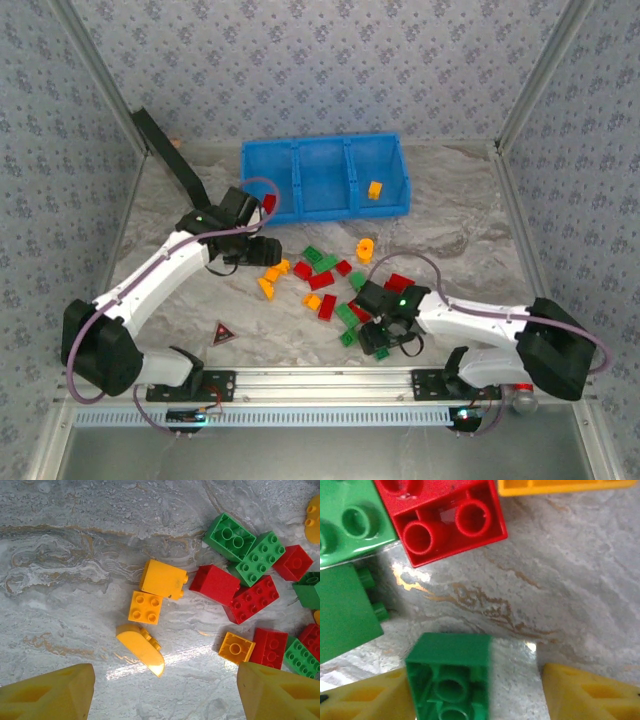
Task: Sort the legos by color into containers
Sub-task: Pick up the lego from the bottom-center of the table, then place the lego in the container.
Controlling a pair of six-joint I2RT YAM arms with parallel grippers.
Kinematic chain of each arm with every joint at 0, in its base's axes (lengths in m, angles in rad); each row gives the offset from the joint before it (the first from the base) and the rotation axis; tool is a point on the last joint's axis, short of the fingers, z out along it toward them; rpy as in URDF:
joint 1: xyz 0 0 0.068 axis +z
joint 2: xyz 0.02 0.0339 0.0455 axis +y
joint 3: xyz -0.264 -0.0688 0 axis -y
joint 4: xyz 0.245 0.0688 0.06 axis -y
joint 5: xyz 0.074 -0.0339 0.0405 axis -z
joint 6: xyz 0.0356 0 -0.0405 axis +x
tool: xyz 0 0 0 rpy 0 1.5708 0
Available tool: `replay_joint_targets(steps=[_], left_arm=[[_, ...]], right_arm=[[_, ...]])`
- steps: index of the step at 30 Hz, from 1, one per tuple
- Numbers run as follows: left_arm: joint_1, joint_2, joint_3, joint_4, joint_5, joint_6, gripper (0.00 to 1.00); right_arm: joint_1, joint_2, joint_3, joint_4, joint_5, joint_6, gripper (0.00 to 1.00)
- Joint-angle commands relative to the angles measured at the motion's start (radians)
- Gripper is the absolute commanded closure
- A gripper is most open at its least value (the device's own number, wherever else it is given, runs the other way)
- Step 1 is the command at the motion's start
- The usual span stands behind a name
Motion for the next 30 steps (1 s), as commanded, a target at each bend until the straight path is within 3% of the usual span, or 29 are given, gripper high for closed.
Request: replay_joint_targets(steps=[1, 4, 9, 17, 21, 25, 30], left_arm=[[-0.005, -0.041, 0.010, -0.027, 0.005, -0.024, 0.25], [-0.005, -0.045, 0.000, -0.035, -0.004, -0.042, 0.25], [-0.037, -0.039, -0.029, -0.002, 0.003, -0.102, 0.25], [-0.132, 0.005, -0.095, 0.128, -0.019, -0.369, 0.26], [-0.182, 0.053, -0.120, 0.197, -0.010, -0.510, 0.26], [-0.256, 0.114, -0.106, 0.229, -0.023, -0.562, 0.26], [-0.308, 0.177, -0.121, 0.276, -0.050, -0.623, 0.27]], right_arm=[[0.022, 0.054, -0.001, 0.027, 0.034, 0.021, 0.51], [0.032, 0.092, 0.003, 0.030, 0.037, 0.028, 0.65], [0.002, 0.078, 0.043, -0.044, 0.049, 0.022, 0.74], [-0.289, 0.036, 0.389, -0.173, 0.014, -0.225, 0.79], [-0.357, 0.191, 0.679, -0.148, 0.066, -0.403, 0.79], [-0.380, 0.371, 0.916, -0.050, 0.114, -0.545, 0.80], [-0.424, 0.608, 1.163, 0.061, 0.086, -0.611, 0.80]])
